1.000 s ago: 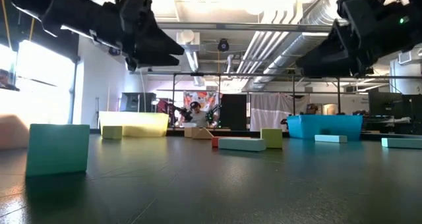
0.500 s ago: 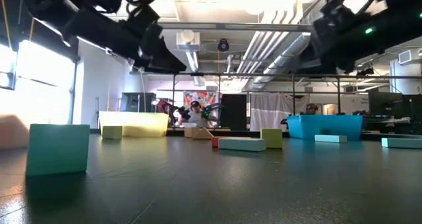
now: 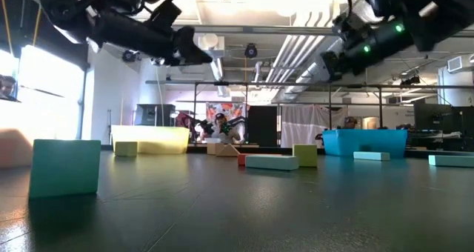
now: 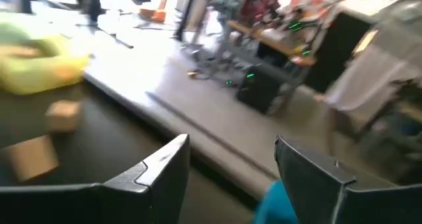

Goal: Sort blocks by size
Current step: Put the brown wooden block into the blue bin

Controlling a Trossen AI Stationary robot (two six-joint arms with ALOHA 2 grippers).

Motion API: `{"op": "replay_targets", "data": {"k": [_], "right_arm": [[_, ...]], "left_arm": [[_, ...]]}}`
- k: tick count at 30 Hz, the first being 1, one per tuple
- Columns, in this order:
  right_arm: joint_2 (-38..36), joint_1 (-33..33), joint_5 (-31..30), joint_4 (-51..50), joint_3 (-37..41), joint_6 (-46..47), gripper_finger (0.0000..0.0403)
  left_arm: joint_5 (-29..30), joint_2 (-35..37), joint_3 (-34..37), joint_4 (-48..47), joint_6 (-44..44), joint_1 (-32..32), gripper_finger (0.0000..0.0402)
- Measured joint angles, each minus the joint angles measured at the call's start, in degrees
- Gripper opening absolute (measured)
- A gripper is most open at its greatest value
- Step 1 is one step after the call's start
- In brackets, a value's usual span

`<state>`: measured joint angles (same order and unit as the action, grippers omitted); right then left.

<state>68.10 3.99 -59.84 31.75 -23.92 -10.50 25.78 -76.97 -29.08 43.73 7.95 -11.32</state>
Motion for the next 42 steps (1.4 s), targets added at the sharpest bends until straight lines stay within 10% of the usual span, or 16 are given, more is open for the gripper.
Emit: {"op": "replay_targets", "data": {"k": [9, 17, 30, 42], "right_arm": [[-2.32, 8.82, -1.05, -2.54, -5.44, -11.12, 0.0218], [-2.61, 9.78, 12.68, -22.69, -4.15, 9.58, 0.0218], [1.36, 4.35, 54.62, -15.12, -4.26, 27.72, 0.0218], [10.69, -13.23, 47.55, -9.02, -4.24, 22.51, 0.0218]], "left_arm": [[-0.06, -0.32, -2.36, -0.83, -3.20, -2.20, 0.0201], [0.16, -3.58, -2.32, 2.84, -0.96, -1.63, 0.0201], [0.18, 1.04, -2.27, -13.72, -13.10, 6.74, 0.0201], [0.28, 5.32, -2.27, -28.77, -24.41, 14.22, 0.0201]]}}
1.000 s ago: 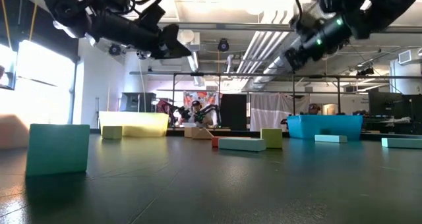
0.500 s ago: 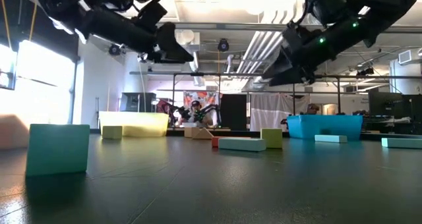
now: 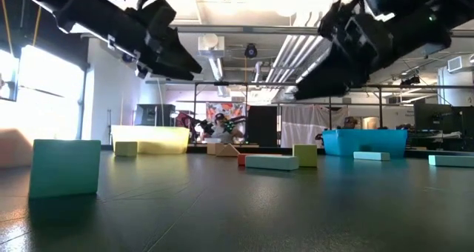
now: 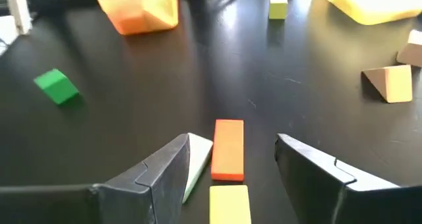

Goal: Sort blocks by size
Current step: Put the brown wooden block into the blue bin

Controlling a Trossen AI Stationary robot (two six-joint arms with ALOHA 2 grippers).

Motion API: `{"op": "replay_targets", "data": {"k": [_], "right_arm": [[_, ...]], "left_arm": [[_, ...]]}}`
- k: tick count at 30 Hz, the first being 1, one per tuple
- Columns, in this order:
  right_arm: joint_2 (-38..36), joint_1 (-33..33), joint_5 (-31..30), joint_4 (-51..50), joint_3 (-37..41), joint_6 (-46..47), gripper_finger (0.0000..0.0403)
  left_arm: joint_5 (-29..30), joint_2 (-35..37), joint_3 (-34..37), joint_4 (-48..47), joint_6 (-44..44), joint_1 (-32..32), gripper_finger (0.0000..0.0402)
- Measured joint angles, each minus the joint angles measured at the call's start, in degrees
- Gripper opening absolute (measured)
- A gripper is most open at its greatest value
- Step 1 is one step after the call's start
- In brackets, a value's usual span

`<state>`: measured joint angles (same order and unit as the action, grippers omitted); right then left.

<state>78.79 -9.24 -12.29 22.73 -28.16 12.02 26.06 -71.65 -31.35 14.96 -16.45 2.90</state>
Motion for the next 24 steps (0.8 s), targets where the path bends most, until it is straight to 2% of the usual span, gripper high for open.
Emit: {"op": "replay_targets", "data": {"k": [6, 11, 16, 19, 24], "right_arm": [[6.87, -1.70, -1.86, 5.67, 0.00, -0.60, 0.0220], [11.15, 3.05, -6.23, 12.02, -3.15, -6.93, 0.0243], [16.99, 14.05, -5.49, 9.69, -15.20, -11.26, 0.0267], [22.33, 20.59, -1.49, 2.43, -24.72, -10.55, 0.0272], [32.95, 28.03, 3.56, -13.24, -41.68, -10.46, 0.0273]], "left_arm": [[0.02, -1.11, 0.00, -0.05, -1.02, 2.11, 0.0201], [0.11, -1.14, 0.00, -0.04, -1.00, 1.54, 0.0201], [0.22, -1.07, 0.00, -0.31, -0.55, -0.02, 0.0201], [0.25, 0.52, 0.00, -1.60, 0.10, -0.23, 0.0201], [0.29, 7.51, 0.00, -8.84, 0.16, -0.23, 0.0201]]}}
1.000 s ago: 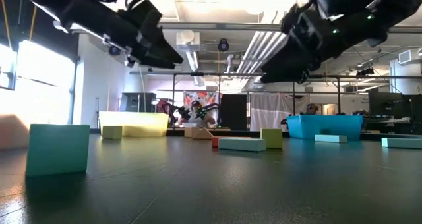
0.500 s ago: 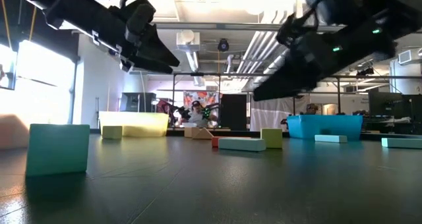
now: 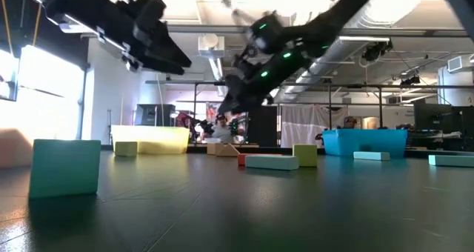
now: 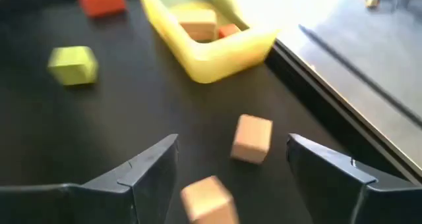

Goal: Sort blocks by size
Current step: Put the brown wooden block into the blue bin

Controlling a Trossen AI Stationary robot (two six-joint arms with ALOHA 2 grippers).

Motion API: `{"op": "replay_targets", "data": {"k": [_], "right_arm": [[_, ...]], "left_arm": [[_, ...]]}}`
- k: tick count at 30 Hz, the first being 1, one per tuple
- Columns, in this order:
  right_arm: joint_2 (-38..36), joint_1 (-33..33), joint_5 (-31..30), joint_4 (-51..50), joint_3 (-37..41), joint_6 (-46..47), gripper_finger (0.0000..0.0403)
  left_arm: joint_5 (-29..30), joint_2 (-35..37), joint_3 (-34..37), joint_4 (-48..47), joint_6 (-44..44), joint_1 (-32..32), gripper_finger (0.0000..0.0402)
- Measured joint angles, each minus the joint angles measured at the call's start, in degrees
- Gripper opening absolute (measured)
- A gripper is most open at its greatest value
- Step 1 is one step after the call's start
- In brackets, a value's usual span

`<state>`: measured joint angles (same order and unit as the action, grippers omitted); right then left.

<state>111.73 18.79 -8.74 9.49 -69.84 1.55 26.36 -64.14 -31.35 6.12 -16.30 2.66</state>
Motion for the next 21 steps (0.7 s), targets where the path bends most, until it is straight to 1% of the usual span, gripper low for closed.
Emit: {"op": "replay_targets", "data": {"k": [3, 6, 8, 11, 16, 21], "right_arm": [[5.73, 2.43, 0.93, -9.05, -9.76, 1.55, 0.0273], [10.80, 4.13, 1.09, -17.07, -17.91, 4.35, 0.0273], [13.72, 5.00, 1.22, -21.15, -22.44, 6.01, 0.0273], [16.61, 5.55, -0.34, -29.20, -28.46, 6.01, 0.0273], [19.56, 5.18, -0.45, -35.54, -34.56, 4.69, 0.0273], [23.29, 6.35, 4.74, -41.69, -40.55, 2.63, 0.0273]], "left_arm": [[2.35, 4.23, 0.00, -4.29, -0.04, 0.01, 0.0201], [4.33, 7.31, 0.00, -7.75, -1.03, 0.04, 0.0201], [4.54, 8.61, 0.00, -9.68, -1.74, 0.04, 0.0201], [4.56, 8.98, 0.00, -10.54, -2.77, 0.15, 0.0201], [4.56, 8.35, 0.00, -11.20, -3.09, 0.17, 0.0201], [4.56, 8.07, 0.00, -10.96, -3.19, 0.17, 0.0201]]}}
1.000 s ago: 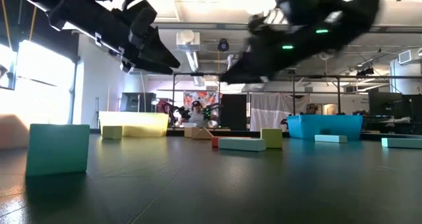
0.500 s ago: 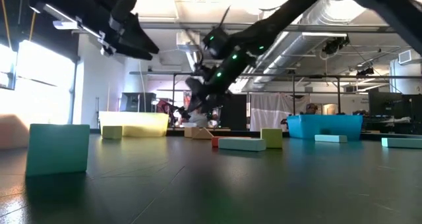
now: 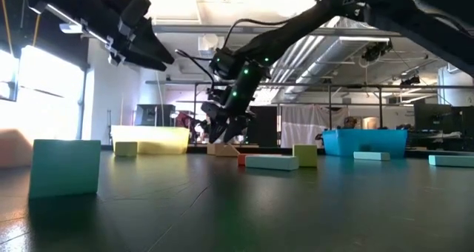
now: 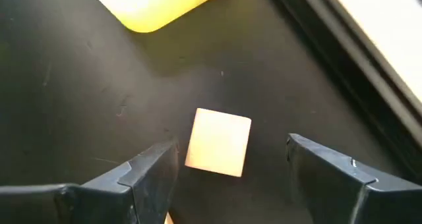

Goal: Sort blocks by size
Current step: Put the brown wooden block into the blue bin

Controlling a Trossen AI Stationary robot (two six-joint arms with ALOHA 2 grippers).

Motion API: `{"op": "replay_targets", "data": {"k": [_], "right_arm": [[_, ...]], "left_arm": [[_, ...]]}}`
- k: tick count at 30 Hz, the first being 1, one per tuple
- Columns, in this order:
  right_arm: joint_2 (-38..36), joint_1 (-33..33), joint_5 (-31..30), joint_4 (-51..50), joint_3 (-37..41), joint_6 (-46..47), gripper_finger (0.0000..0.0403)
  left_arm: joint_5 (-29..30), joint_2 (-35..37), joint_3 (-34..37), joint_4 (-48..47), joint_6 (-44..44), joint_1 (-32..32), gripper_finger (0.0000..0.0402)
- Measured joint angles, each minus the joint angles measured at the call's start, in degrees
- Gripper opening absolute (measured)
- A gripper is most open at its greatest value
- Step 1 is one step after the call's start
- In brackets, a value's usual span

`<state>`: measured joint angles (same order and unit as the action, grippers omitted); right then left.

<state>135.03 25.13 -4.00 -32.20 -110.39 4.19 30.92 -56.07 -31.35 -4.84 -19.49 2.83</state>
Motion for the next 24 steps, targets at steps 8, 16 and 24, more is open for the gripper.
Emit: {"op": "replay_targets", "data": {"k": [8, 16, 24], "right_arm": [[7.56, 1.71, 3.79, -8.94, -10.69, -1.74, 0.0266], [7.69, 1.62, 3.23, -13.29, -16.01, -5.21, 0.0160], [7.56, 1.85, 1.70, -19.44, -17.51, -8.27, 0.0029]], "left_arm": [[0.00, -0.02, 0.00, 0.28, 0.07, 0.00, 0.0201], [0.00, -0.01, 0.00, -0.02, 0.07, 0.00, 0.0201], [-0.28, -0.02, 0.00, -0.42, 0.09, 0.36, 0.0201]]}}
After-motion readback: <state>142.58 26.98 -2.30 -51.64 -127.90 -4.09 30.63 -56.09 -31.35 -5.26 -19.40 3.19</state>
